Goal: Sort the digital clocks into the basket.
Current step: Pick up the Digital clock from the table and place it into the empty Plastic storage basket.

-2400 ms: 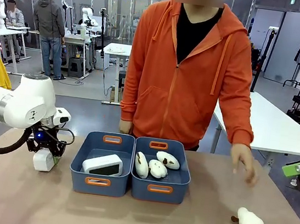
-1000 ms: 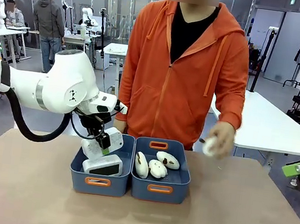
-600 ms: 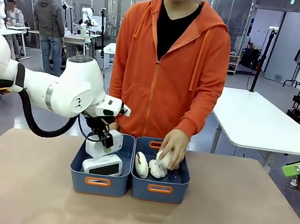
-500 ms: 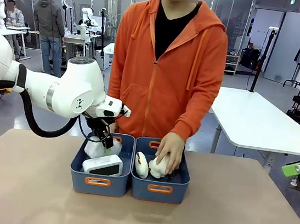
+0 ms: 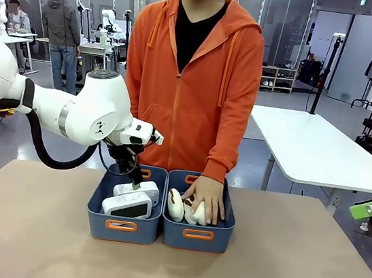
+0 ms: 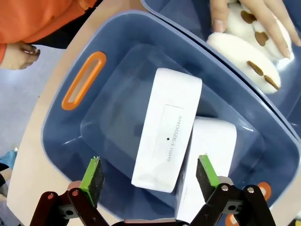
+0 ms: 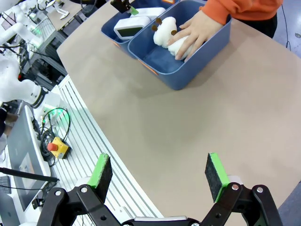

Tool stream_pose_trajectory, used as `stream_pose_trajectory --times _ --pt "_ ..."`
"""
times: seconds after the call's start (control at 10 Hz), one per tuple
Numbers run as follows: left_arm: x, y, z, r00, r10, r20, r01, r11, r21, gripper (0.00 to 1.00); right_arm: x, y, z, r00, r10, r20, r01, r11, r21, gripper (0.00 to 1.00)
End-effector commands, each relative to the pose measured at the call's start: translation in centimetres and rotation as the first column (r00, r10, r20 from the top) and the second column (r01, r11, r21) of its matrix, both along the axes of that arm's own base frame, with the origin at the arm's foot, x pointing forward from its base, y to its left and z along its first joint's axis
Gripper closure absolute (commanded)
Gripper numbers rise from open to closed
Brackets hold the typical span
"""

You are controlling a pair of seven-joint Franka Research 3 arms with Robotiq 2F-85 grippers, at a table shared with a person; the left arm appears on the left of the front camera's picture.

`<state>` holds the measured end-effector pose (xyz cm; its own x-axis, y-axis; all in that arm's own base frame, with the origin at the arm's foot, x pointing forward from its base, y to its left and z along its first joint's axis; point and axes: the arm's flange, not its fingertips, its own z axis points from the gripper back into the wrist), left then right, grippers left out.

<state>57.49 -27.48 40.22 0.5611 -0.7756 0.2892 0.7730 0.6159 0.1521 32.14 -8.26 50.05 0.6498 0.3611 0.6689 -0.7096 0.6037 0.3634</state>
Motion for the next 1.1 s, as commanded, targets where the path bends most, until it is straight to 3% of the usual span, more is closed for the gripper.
stream_pose_trajectory --times 0.0,0.1,1.0 --pt "-0.9 1.4 1.4 0.998 0.053 -0.043 -0.053 0.999 0.012 0.00 0.1 0.1 -0.1 1.000 0.012 0.011 -0.012 1.000 0.011 0.00" --pt "0.0 0.0 0.0 1.000 0.000 0.000 0.000 1.000 0.000 0.00 0.1 0.1 -0.1 1.000 0.012 0.011 -0.012 1.000 0.011 0.00" --pt "-0.2 -0.1 0.0 1.000 0.002 -0.015 -0.002 1.000 0.003 0.00 0.1 0.1 -0.1 1.000 0.012 0.011 -0.012 1.000 0.011 0.00"
